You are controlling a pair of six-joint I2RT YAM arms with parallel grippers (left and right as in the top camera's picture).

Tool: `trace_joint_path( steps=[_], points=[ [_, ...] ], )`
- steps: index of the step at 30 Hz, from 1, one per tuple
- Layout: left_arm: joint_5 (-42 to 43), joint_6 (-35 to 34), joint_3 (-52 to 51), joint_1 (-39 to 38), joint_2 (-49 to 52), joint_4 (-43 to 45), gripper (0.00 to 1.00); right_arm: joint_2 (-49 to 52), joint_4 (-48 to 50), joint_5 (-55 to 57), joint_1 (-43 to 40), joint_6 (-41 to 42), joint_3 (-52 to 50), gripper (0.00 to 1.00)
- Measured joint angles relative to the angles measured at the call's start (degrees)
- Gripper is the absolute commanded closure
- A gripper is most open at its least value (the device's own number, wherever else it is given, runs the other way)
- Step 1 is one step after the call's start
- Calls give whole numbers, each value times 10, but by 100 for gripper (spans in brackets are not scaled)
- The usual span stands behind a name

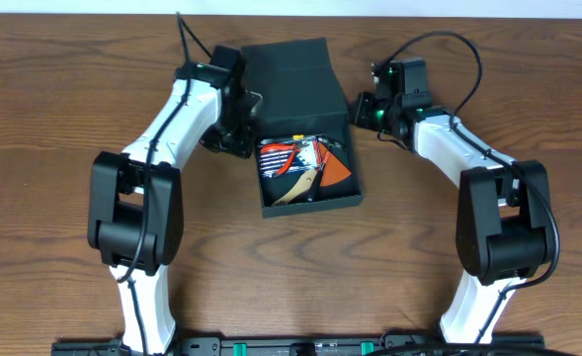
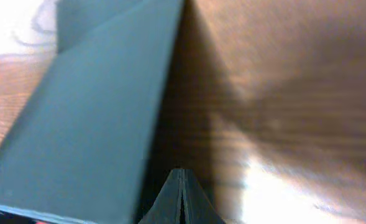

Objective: Pack container
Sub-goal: 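Move both grippers to the lid's two back corners, then grip the lid edges with both grippers and raise it upright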

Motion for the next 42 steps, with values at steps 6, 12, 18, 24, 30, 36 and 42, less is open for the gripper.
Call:
trace_joint_path(
  steps=[6,12,18,24,30,36,42],
  points=[
    [39,-4,0,61,0,73,55,0,-13,-22,-27,-8,0,99],
    [175,-19,0,120,0,157,74,0,27,-70,-32,-84,-1,99],
    [263,-28,0,144,8,181,75,44,113,-114,-34,-103,0,99],
    [328,-43,0,144,64,219,75,137,205,-170,-50,-53,-2,99],
    [381,-82,0,144,120,270,75,169,278,-240,-70,7,-1,99],
    [412,-107,-1,144,134,322,75,181,334,-269,-72,35,-1,99],
    [460,-155,-1,144,134,399,75,189,361,-281,-72,68,6,99]
  ],
)
